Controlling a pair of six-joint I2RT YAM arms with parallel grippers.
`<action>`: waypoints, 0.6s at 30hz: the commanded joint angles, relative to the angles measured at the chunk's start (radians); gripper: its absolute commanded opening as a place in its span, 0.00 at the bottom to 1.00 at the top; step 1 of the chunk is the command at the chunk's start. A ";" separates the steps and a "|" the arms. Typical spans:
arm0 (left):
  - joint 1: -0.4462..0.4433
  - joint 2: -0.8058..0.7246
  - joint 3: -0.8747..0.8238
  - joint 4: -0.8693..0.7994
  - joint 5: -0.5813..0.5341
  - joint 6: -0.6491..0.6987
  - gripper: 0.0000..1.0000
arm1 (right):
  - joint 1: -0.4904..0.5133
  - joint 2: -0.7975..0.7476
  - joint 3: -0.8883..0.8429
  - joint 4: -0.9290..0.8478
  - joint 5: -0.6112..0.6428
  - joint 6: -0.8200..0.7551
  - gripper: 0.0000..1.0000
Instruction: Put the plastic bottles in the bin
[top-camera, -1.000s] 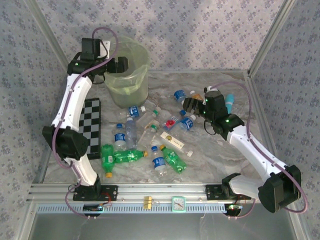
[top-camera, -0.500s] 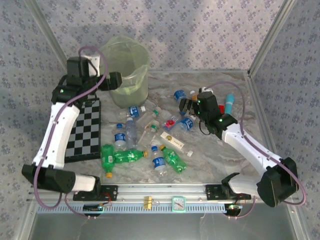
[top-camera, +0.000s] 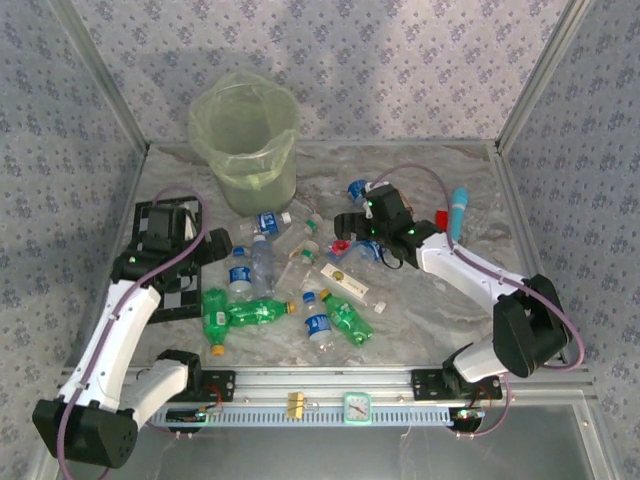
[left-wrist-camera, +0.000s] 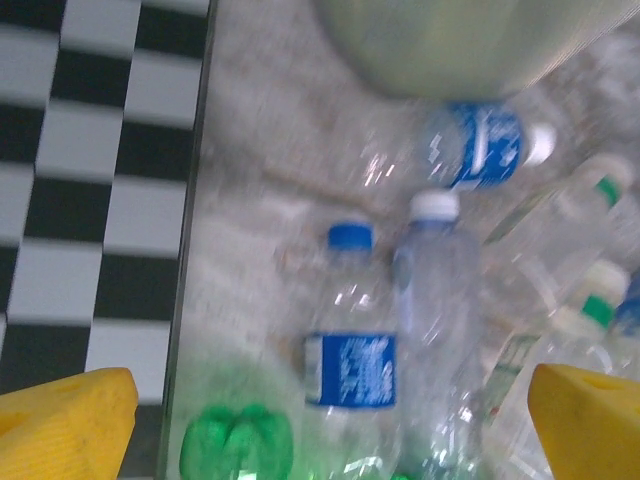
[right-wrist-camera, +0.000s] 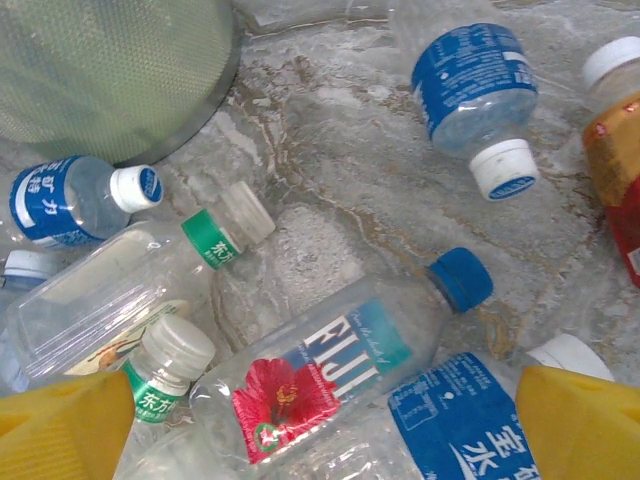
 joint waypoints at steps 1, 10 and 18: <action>-0.014 -0.045 -0.065 -0.089 -0.013 -0.111 1.00 | 0.021 0.020 0.063 -0.008 0.047 -0.016 1.00; -0.067 -0.101 -0.199 -0.116 -0.095 -0.182 0.94 | 0.026 0.068 0.118 -0.077 0.090 -0.028 1.00; -0.160 -0.032 -0.262 -0.103 -0.146 -0.281 0.84 | 0.024 0.068 0.112 -0.082 0.102 -0.042 1.00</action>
